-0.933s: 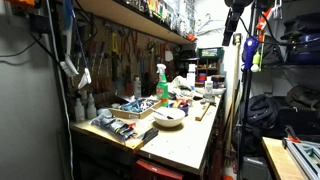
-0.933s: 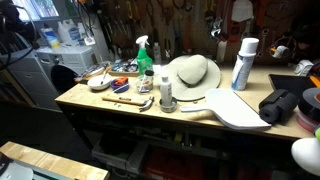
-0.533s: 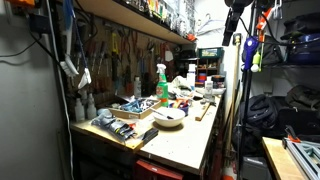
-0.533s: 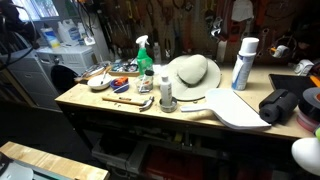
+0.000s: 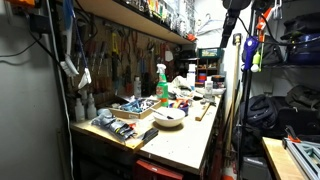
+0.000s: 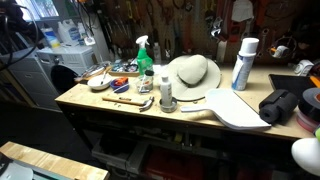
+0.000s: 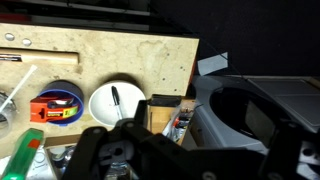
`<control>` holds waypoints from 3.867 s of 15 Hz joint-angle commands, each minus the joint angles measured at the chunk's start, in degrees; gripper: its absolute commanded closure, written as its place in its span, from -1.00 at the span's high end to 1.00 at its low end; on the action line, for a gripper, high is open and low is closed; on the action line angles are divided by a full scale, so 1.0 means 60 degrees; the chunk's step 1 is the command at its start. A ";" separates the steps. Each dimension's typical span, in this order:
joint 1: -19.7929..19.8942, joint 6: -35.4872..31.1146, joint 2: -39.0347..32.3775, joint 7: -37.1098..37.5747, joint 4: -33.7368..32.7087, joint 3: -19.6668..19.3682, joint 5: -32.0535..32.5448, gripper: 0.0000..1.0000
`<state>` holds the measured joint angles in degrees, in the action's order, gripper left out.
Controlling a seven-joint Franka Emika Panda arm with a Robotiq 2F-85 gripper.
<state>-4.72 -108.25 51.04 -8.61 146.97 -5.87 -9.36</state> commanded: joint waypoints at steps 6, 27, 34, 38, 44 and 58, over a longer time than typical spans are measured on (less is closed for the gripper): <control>0.1785 -0.3723 -0.3438 -0.0025 -0.0482 -0.0893 0.1797 1.00; 0.2653 -0.9023 -0.8807 -0.0594 -0.3165 -0.1052 0.4274 1.00; 0.2601 -0.8856 -0.9737 -0.0340 -0.3563 -0.1128 0.4590 1.00; 0.2582 -0.9003 -1.0809 -0.0318 -0.4021 -0.1217 0.4526 1.00; 0.2463 -0.9040 -1.1890 0.0137 -0.5146 -0.1446 0.4481 0.36; 0.2773 -0.7959 -1.0604 -0.0728 -0.4660 -0.1020 0.3849 -0.94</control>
<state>10.01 -159.86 -20.50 -9.47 114.55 -14.15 16.27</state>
